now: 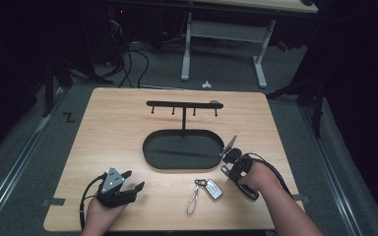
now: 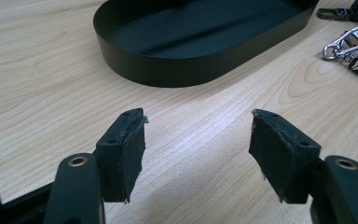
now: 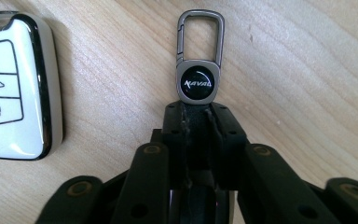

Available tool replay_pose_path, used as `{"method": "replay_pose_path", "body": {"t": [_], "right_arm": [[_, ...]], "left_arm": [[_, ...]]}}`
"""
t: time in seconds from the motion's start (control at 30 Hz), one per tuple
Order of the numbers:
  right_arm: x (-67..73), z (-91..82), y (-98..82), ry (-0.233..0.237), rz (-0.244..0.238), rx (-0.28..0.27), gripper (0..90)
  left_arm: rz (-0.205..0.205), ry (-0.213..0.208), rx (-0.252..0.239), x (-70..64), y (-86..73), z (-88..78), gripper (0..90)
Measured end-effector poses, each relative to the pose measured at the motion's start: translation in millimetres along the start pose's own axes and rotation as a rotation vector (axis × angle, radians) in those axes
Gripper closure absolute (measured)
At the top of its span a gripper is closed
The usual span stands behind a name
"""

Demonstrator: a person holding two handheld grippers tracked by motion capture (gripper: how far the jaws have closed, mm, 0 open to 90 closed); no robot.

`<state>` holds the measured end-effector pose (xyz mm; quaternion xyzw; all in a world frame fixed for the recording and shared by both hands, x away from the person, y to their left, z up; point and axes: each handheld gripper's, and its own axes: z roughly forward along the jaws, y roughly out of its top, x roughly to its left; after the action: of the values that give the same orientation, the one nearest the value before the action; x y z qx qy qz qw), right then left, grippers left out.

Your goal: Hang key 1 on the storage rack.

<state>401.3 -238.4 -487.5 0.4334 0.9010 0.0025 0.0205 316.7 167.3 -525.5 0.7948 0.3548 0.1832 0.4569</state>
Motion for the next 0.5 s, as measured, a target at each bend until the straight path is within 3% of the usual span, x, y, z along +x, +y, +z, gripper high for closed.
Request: {"method": "replay_pose_path", "body": {"t": [0.1, 0.3, 0.5], "right_arm": [[-1.5, -0.1, -1.8, 0.014, 0.039, 0.008, 70.1], [-2.1, -0.4, -4.2, 0.026, 0.028, 0.002, 78.7], [-0.8, -0.2, -4.5, 0.023, 0.022, -0.002, 79.6]], "left_arm": [[0.000, 0.000, 0.000, 0.2, 0.0, 0.1, 36.0], [0.003, 0.000, 0.002, -0.1, 0.1, 0.4, 36.0], [0.003, 0.000, 0.003, 0.0, 0.2, 0.2, 36.0]]}}
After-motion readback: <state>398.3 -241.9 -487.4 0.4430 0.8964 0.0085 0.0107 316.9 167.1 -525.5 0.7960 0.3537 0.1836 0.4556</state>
